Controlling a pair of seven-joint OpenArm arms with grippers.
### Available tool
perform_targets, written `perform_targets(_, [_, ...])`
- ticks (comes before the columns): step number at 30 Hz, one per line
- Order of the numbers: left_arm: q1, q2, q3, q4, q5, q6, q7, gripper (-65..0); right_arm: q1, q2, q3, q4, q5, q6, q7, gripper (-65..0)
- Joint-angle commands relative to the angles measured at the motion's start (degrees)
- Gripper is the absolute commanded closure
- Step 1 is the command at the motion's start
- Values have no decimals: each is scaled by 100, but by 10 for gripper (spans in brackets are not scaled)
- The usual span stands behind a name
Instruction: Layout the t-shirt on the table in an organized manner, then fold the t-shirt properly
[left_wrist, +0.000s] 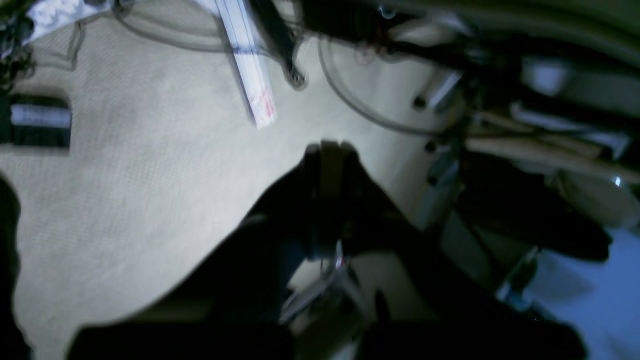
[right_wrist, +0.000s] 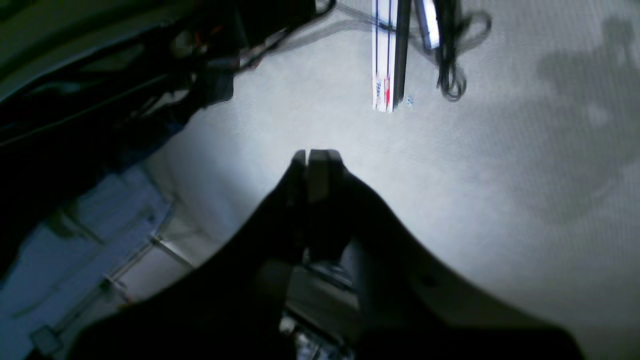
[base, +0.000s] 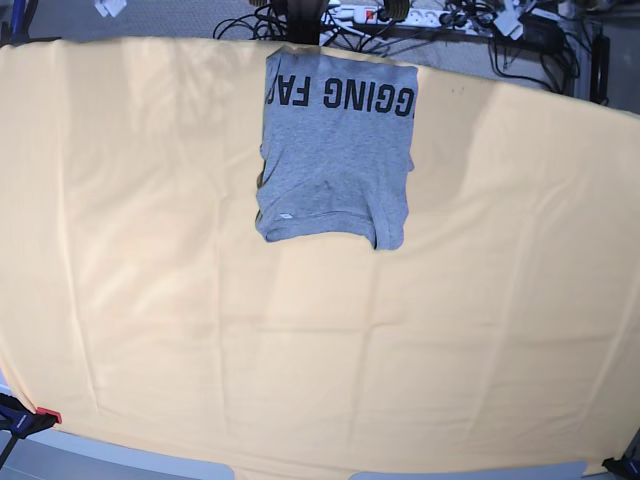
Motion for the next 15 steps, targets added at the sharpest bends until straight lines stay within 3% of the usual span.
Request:
perform_targets(1, [-118,-26,144,-332,179,-23,-223,0,42,68,-116,-225,-210,23,175,0])
perform_targets(5, [-883,81,852,-1941,1624,-23,-1759,0,605,63,-855,-1318,-1248,23,1401,0])
perform_targets(11, [-1875,431,1394,-3585,3536,-23,-4422,0,1362,44,-1862,-2465,-2900,23,3733,0])
perform_targets(13, [-2173,636,1419,-3858,4079,389,-4887,0,1598,-31,-2096,-2680,-3167,-92,4100,0])
perform_targets(15, [-2387,876,1419,-4006,4485,1119,-5307,0,1812,-203,-2234,-2793,-3412,-608,4144,0])
